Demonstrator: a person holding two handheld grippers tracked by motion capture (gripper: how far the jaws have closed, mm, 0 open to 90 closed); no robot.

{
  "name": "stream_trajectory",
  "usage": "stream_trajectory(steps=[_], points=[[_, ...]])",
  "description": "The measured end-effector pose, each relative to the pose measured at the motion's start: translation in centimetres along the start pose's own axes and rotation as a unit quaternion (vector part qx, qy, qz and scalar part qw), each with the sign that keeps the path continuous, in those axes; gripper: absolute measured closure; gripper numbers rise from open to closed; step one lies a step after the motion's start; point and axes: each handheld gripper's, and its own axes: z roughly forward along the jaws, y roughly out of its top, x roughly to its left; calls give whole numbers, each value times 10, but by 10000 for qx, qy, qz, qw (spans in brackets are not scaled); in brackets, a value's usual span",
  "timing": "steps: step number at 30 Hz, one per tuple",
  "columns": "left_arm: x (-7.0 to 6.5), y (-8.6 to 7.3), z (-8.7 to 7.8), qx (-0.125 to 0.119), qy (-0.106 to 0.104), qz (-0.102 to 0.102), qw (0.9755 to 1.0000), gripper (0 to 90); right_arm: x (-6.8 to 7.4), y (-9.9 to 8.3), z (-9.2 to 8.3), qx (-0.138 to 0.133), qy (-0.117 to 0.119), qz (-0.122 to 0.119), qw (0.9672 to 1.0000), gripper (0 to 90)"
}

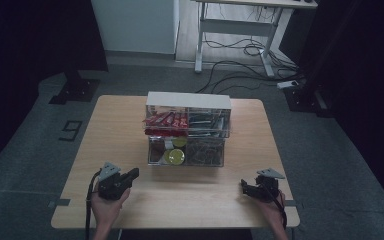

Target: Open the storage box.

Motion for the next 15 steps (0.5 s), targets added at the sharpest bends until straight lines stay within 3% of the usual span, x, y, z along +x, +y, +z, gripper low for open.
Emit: stream_trajectory(steps=[5,8,15], points=[[-5,4,-5,-68,-104,57,9999,894,0,0,0,-3,-6,-2,10000,157],[-8,9,-7,-97,-336,-4,9994,895,0,0,0,-5,-8,-3,10000,159],[-17,17,-5,-21,-422,135,9990,900,1,-1,-1,-14,-25,18,10000,169]])
